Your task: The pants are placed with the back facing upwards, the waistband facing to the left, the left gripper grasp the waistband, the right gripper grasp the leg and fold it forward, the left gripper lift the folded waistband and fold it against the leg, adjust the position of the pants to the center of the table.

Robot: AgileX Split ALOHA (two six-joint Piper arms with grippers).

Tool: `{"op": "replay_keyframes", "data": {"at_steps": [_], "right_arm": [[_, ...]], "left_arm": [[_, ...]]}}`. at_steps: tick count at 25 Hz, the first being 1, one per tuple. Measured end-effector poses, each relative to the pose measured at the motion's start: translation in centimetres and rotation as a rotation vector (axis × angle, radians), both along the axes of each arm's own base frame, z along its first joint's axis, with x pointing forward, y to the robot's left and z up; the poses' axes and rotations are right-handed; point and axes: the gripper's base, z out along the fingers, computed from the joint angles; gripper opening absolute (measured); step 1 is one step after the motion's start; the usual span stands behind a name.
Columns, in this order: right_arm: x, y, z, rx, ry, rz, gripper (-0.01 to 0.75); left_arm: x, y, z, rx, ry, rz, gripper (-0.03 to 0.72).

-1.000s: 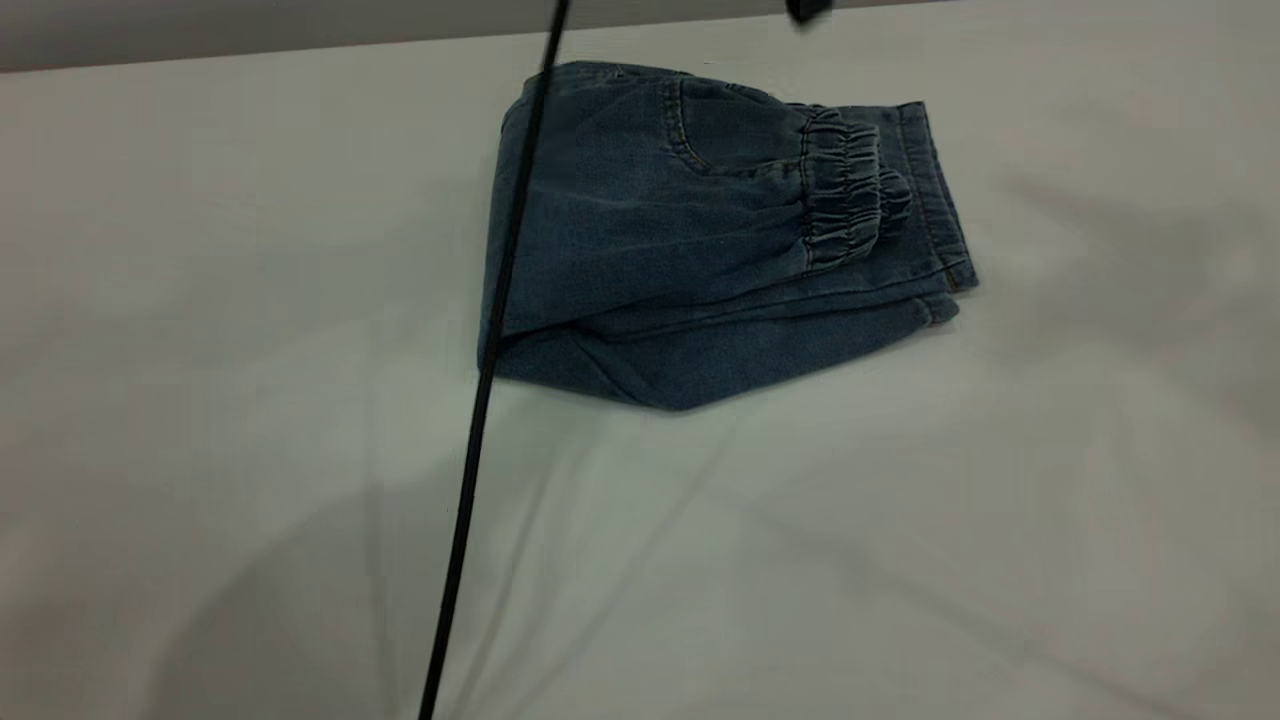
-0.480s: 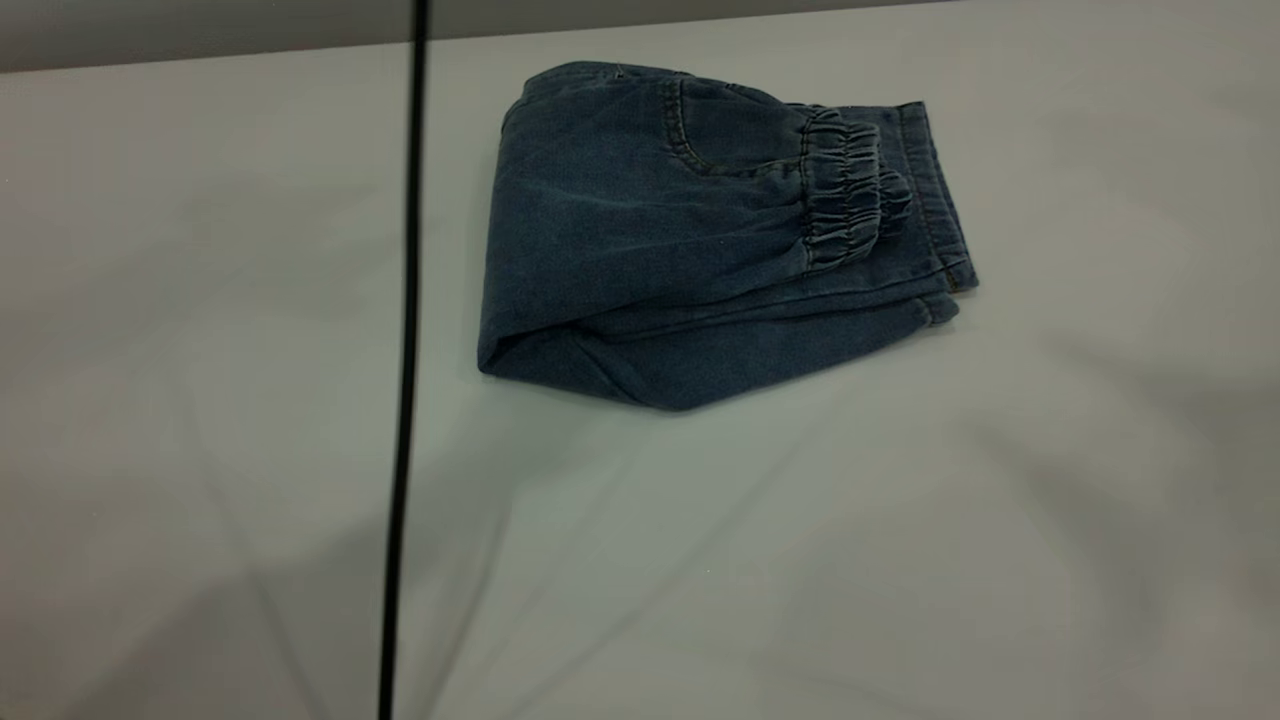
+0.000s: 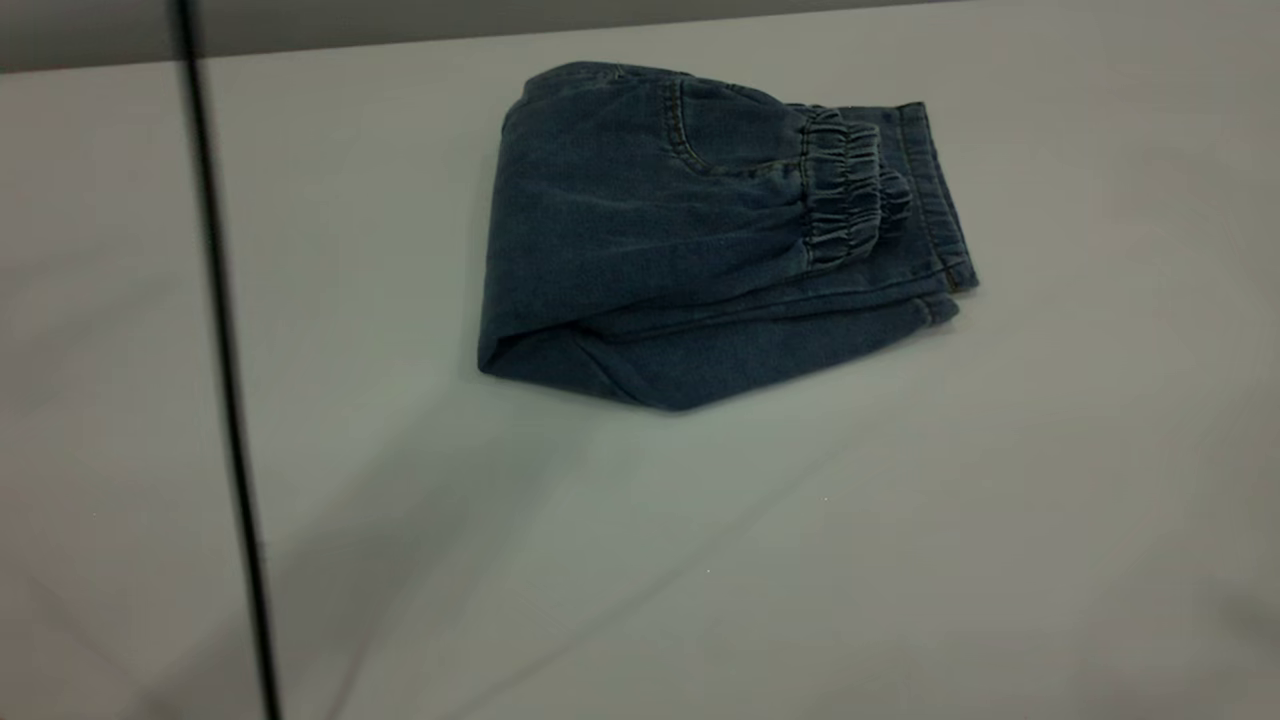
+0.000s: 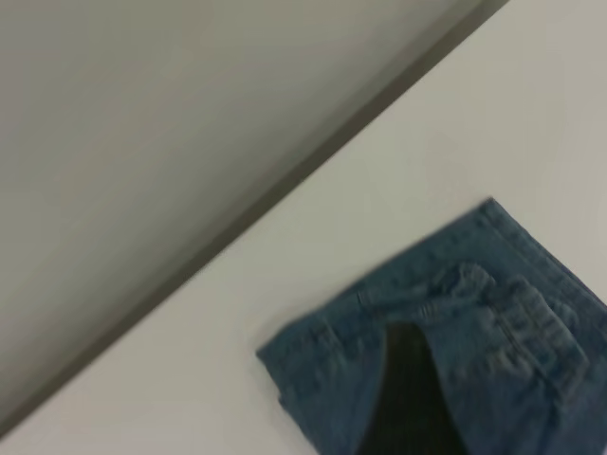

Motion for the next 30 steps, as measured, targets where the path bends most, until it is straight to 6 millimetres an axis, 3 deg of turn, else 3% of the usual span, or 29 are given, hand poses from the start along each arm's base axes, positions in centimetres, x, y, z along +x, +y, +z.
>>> {"op": "replay_keyframes", "data": {"at_steps": [7, 12, 24, 30], "right_arm": [[-6.8, -1.2, -2.6, 0.009, -0.056, -0.002, 0.481], [-9.8, -1.8, -4.9, 0.006, -0.077, -0.013, 0.481], [-13.2, -3.4, -12.3, -0.073, -0.069, -0.119, 0.48], [-13.5, -4.2, -16.6, -0.132, -0.043, -0.192, 0.48]], "left_arm": [[-5.5, 4.4, 1.4, 0.019, 0.027, 0.0, 0.454], [-10.1, 8.0, 1.1, 0.037, 0.048, -0.001, 0.454], [-19.2, 15.1, -1.4, -0.012, 0.063, 0.031, 0.454], [-22.9, 17.5, -3.6, -0.06, 0.084, 0.008, 0.454]]}}
